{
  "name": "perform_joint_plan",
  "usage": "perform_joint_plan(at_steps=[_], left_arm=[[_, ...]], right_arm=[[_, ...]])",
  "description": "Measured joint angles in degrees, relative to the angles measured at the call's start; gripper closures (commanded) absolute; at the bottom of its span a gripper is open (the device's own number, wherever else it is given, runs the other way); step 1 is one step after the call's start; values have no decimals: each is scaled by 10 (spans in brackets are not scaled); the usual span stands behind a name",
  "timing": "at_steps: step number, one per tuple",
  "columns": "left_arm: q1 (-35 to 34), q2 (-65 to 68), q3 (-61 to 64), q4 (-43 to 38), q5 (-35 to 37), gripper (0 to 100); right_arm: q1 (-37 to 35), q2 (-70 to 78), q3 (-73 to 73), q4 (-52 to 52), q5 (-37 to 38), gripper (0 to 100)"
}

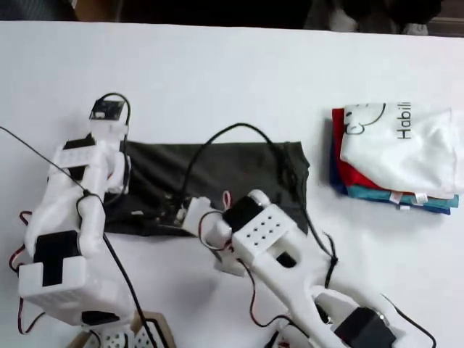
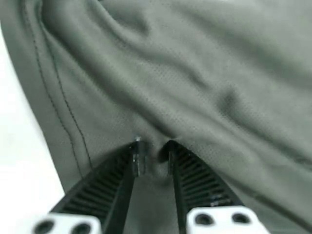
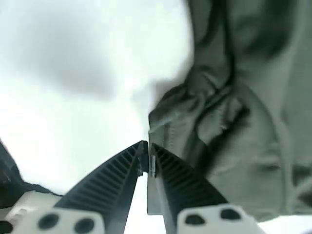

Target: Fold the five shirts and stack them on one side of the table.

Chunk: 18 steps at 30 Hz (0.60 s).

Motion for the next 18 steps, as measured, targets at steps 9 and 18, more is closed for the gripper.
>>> perform_joint_plan(at_steps=[9, 18], left_arm=[[0, 0, 0, 0, 0, 897], [0, 0, 0, 0, 0, 897]], right_arm=[[-1, 101, 8, -43, 0, 875], [28, 155, 13, -109, -1, 971]])
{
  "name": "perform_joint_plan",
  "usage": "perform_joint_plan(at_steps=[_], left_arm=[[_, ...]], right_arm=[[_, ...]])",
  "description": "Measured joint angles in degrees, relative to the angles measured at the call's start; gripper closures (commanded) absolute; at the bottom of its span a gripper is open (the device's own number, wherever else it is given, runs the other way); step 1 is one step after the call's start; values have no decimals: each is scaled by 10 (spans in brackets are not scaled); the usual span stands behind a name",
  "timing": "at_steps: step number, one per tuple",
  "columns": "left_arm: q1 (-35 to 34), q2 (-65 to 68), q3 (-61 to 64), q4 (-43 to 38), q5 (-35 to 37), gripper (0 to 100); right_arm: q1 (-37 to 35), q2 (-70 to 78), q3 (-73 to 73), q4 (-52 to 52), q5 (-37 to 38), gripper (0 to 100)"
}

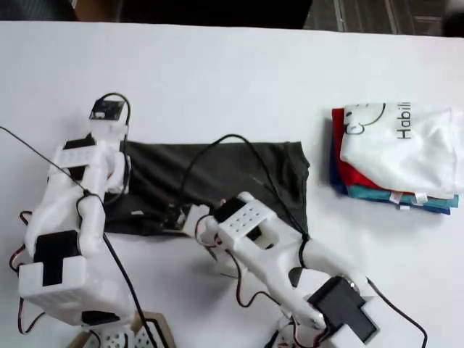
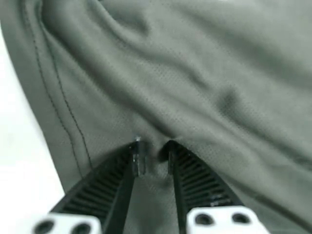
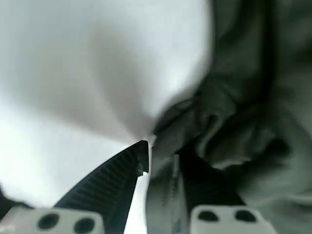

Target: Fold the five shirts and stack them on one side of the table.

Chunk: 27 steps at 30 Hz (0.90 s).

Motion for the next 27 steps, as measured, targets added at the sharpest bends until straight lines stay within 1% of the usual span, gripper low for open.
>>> perform_joint_plan(at_steps=[2, 4, 7, 12, 17, 22, 27], left_arm=[[0, 0, 0, 0, 0, 897], [0, 0, 0, 0, 0, 897], [0, 0, 0, 0, 0, 897], [0, 0, 0, 0, 0, 897], [0, 0, 0, 0, 0, 897], [0, 0, 0, 0, 0, 897], [0, 0, 0, 0, 0, 897]], right_arm=[[27, 6, 0, -18, 2, 980], [40, 8, 0, -22, 6, 977], [55, 8, -5, -15, 33, 978], [78, -29, -69, 55, 52, 978], [83, -37, -173, 117, 107, 978], [94, 41, -299, 149, 170, 978], [147, 186, -471, 185, 223, 978]])
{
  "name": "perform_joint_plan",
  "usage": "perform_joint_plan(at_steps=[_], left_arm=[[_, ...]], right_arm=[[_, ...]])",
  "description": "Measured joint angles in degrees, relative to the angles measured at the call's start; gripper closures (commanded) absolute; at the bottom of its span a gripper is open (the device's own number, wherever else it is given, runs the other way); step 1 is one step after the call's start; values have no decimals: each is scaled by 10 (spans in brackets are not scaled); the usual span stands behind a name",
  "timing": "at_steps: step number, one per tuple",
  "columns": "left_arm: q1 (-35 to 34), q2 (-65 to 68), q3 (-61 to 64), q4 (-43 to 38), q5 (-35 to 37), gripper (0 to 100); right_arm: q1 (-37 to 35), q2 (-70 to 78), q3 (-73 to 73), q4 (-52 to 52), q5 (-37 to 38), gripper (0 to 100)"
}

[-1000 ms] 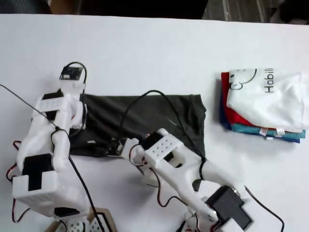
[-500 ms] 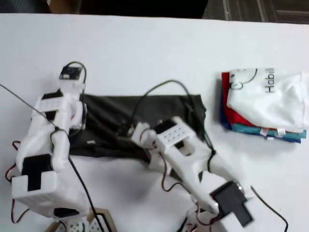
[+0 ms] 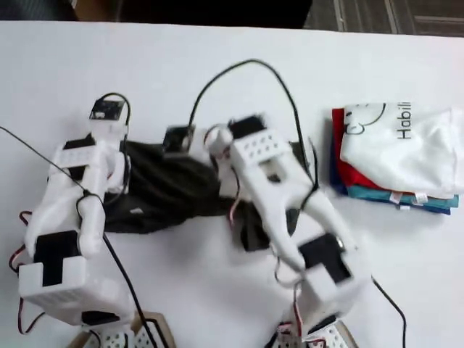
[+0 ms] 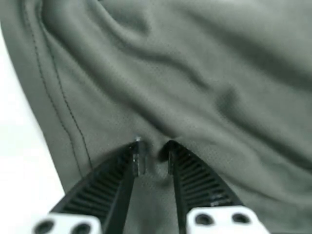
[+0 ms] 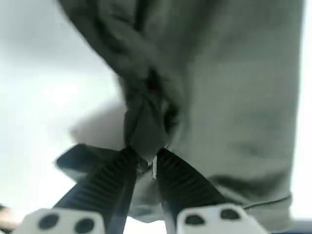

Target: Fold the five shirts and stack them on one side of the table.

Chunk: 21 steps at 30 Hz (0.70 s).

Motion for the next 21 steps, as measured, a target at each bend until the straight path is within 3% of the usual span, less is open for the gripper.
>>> perform_joint_plan(at_steps=[11, 17, 21], left_arm=[[0, 0, 0, 0, 0, 897], [0, 0, 0, 0, 0, 897], [0, 0, 0, 0, 0, 897]], right_arm=[[46, 311, -437, 126, 26, 972], [66, 395, -572, 130, -33, 836], [90, 398, -627, 140, -71, 851]])
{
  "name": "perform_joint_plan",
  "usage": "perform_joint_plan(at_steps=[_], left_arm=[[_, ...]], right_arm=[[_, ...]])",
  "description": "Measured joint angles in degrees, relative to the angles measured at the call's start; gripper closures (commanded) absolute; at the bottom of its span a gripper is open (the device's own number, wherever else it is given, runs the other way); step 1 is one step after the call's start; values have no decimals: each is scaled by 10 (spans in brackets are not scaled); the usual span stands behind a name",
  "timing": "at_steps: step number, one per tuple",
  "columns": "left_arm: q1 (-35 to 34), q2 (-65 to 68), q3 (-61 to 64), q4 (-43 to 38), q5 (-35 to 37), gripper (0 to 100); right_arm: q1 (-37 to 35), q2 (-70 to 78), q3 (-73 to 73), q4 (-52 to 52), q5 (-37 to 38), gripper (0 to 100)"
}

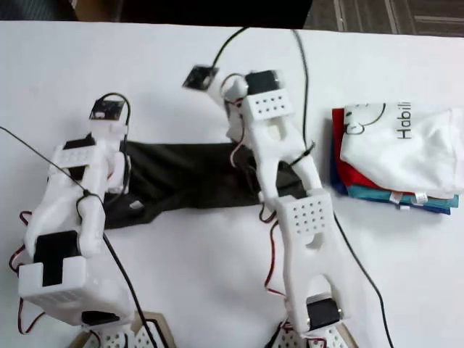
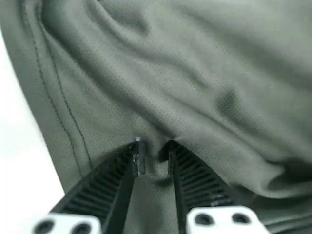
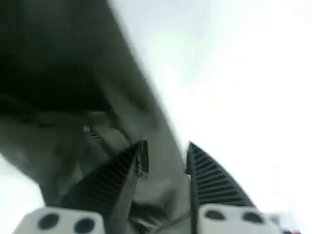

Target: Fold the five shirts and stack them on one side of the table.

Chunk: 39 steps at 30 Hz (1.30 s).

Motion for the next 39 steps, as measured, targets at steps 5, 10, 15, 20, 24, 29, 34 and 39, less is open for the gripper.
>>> perform_joint_plan(at_steps=[5, 10, 15, 20, 24, 29, 34, 39], left_arm=[[0, 0, 0, 0, 0, 897], [0, 0, 0, 0, 0, 897], [0, 0, 0, 0, 0, 897], [0, 0, 0, 0, 0, 897], [0, 0, 0, 0, 0, 897], [0, 0, 0, 0, 0, 897], [0, 0, 0, 0, 0, 897], [0, 0, 0, 0, 0, 897]], right_arm=[[21, -28, 18, 10, -13, 899], [0, -171, 196, 9, -13, 903], [-56, -359, 449, 6, -17, 906], [-89, -485, 677, -52, -17, 979], [-69, -497, 793, -152, -17, 946], [4, -476, 803, -236, -17, 932], [65, -425, 712, -255, -17, 933], [77, -332, 595, -256, -17, 936]])
